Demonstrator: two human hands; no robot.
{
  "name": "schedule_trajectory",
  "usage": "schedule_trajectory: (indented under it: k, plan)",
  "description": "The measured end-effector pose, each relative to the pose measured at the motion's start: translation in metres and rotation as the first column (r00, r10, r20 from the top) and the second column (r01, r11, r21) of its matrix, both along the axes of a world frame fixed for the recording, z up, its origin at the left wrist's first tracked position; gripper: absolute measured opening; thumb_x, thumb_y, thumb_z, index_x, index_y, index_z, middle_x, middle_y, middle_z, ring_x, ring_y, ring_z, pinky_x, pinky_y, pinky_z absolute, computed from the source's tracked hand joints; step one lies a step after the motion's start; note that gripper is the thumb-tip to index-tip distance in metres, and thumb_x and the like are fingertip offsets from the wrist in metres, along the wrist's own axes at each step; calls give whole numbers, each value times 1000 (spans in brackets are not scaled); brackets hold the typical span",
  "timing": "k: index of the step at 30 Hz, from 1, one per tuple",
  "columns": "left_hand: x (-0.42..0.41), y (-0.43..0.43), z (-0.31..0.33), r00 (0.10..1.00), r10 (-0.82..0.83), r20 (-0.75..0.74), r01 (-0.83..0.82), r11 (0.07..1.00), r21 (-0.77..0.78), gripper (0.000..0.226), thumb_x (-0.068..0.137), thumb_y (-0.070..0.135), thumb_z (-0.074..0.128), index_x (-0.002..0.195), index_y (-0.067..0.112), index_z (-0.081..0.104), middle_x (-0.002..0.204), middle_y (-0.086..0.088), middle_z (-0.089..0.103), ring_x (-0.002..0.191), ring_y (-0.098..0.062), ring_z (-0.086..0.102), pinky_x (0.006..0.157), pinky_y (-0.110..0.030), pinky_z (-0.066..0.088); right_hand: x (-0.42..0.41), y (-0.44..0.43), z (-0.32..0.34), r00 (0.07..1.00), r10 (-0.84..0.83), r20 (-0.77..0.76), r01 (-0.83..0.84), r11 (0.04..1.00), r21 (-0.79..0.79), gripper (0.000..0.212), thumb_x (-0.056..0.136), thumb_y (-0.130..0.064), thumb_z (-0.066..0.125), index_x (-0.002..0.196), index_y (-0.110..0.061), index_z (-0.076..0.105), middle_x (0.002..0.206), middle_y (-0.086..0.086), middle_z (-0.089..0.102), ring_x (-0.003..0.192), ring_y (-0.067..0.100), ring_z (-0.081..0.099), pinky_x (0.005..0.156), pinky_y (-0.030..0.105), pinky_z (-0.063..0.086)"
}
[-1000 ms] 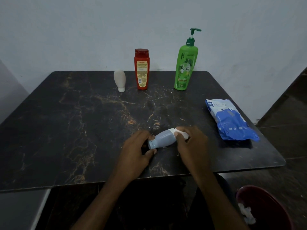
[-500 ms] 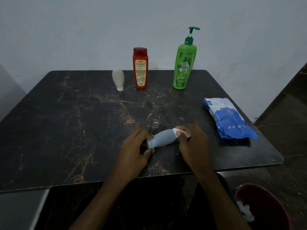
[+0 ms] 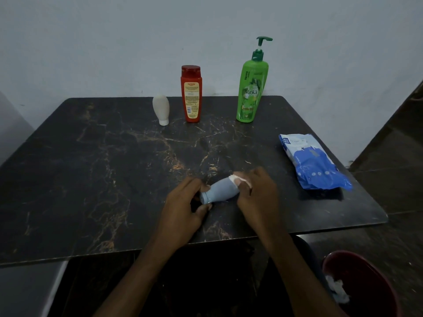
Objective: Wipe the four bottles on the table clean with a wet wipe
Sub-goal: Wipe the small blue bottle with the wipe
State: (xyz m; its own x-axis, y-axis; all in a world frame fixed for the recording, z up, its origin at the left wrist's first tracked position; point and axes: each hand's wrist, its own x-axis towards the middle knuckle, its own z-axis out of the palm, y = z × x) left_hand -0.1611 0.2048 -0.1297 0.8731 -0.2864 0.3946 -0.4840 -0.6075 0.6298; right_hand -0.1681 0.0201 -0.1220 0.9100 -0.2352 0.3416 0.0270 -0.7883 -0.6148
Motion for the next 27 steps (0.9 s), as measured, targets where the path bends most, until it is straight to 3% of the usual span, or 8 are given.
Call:
schedule_trajectory:
  k: [2,8,11,12,15,17,20,27]
  plan:
    - [-1,1,1,1000,-1,-9,1,1000,-7,35,73,6,85,99,18,67,97,13,61,93,1,56,75,-7,41,3,-5,-6,996,-58,-73,64,995,78,20,93,-14,56,107,-13,71,106,10,64,96,28,61,81,32,46]
    - [-2,0,1,1000,19,-21,-20,1000,-10,35,71,9,87,98,20,67,94,16,61,93,3,56,73,-5,39,-15,-2,-9,979,-111,-172,108,994,-27,22,99,-23,52,106,-10,69,109,9,65,101,27,62,88,36,44]
    - [-2,1,1,1000,11,-25,-12,1000,-11,36,72,10,87,99,20,67,95,15,62,94,0,56,74,-8,42,-7,-12,-20,903,-323,-283,358,930,83,28,96,-38,59,111,-18,71,110,1,69,105,16,64,89,24,45]
    - [-2,1,1,999,11,-31,-11,1000,-11,35,72,10,87,100,21,67,95,15,62,93,0,57,74,-9,43,-5,-13,-19,871,-437,-223,467,878,107,26,93,-41,62,108,-23,73,106,-4,71,101,12,65,84,17,44]
    - [-2,1,1,999,19,-40,-20,1000,-16,35,73,11,87,100,21,67,96,15,63,88,-1,58,73,-11,44,-2,10,-6,991,-121,-60,129,980,154,13,91,-22,64,100,-19,72,100,-2,68,94,16,63,77,16,39]
    - [-2,0,0,998,28,-54,-30,999,-38,35,72,10,87,99,20,67,96,14,65,86,-3,60,74,-18,48,-23,17,-1,993,93,67,-99,992,83,15,90,-13,64,101,-19,72,104,-4,65,93,12,62,80,20,44]
    - [-1,-1,0,997,23,-73,-28,998,-57,34,73,9,86,99,19,67,95,15,65,88,-4,61,75,-19,49,-25,25,-11,960,255,114,-259,965,28,24,88,-5,62,106,-17,73,104,-7,61,90,8,62,78,25,53]
    - [-2,2,2,998,24,-61,-26,999,-39,33,73,11,87,98,17,67,90,18,63,90,-2,58,70,-11,44,-10,-11,-20,997,-77,4,76,992,97,18,89,-12,65,103,-19,73,101,0,66,92,19,64,79,26,45]
